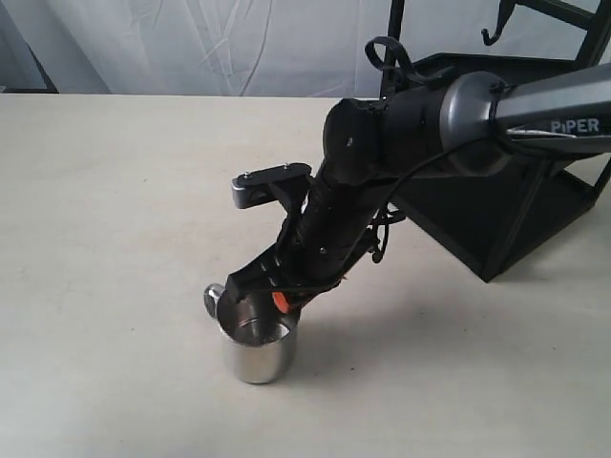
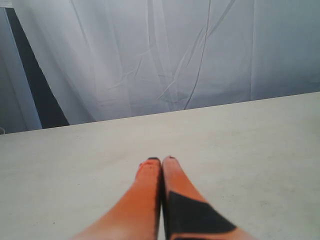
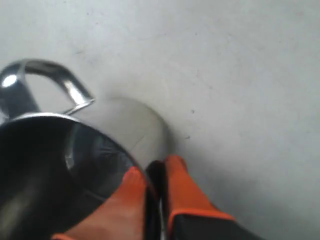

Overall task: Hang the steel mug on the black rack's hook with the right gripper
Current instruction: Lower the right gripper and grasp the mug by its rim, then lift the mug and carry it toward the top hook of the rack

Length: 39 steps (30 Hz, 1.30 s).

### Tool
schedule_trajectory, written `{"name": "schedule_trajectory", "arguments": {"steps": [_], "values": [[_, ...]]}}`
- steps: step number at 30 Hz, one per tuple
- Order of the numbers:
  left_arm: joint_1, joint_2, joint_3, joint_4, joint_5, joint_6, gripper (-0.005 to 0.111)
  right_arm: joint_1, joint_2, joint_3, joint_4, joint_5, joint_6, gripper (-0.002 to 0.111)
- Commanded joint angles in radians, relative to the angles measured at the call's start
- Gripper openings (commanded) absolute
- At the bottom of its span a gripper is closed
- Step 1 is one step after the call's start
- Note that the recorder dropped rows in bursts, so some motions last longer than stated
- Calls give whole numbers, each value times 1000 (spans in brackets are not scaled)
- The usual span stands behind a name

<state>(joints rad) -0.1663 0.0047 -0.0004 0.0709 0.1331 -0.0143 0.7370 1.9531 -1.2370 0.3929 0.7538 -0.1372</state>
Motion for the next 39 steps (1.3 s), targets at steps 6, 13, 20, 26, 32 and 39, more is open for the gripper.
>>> {"name": "schedule_trajectory", "arguments": {"steps": [6, 13, 20, 26, 32, 39], "values": [[-5, -5, 0, 1, -5, -2, 2, 1, -117, 110, 295, -204, 3, -1], [-5, -5, 0, 1, -5, -2, 2, 1, -429, 495, 517, -506, 2, -1], [-5, -5, 0, 1, -5, -2, 2, 1, -785, 781, 702, -926, 3, -1], [-5, -5, 0, 1, -5, -2, 2, 1, -914, 810, 620, -1037, 11, -1], [-5, -5, 0, 1, -5, -2, 2, 1, -925, 810, 621, -1195, 108, -1], [-5, -5, 0, 1, -5, -2, 2, 1, -919, 810, 652, -1307, 137, -1]]}}
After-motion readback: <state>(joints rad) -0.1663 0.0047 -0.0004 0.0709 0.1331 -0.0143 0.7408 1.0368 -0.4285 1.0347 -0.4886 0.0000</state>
